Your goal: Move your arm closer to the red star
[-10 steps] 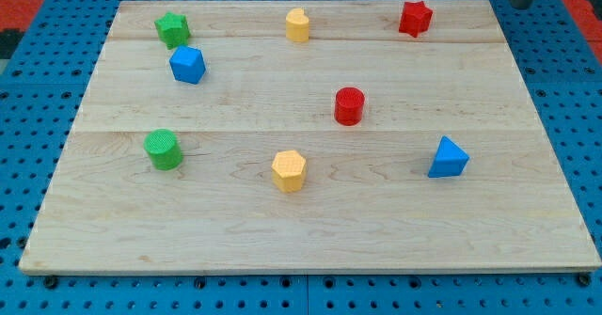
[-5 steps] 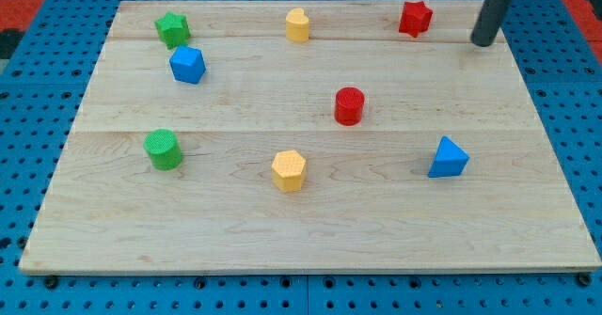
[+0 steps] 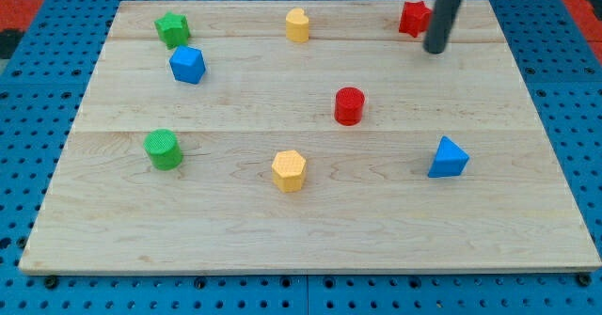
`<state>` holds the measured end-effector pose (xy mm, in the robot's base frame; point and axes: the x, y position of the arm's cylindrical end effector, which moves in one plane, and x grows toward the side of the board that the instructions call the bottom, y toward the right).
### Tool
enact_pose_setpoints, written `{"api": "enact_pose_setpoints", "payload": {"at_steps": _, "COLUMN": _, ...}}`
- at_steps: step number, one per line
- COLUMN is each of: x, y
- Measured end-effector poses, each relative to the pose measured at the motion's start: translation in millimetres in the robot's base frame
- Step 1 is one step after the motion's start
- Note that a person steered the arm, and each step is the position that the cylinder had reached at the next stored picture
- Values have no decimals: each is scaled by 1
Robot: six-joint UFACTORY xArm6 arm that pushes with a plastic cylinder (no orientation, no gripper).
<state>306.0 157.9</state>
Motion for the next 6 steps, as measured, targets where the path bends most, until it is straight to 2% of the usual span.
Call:
{"api": "enact_pose_setpoints", "payload": {"at_steps": 1, "x": 14, "y": -25}}
{"api": "enact_pose_setpoints", "payload": {"at_steps": 3, "x": 14, "y": -41}}
{"api": "enact_pose_setpoints", "payload": {"at_steps": 4, "x": 7, "y": -29}}
{"api": "enact_pose_setpoints", "payload": {"at_steps": 5, "x": 6, "y": 65}}
{"api": "enact_pose_setpoints", "payload": {"at_steps": 6, "x": -38, "y": 84}}
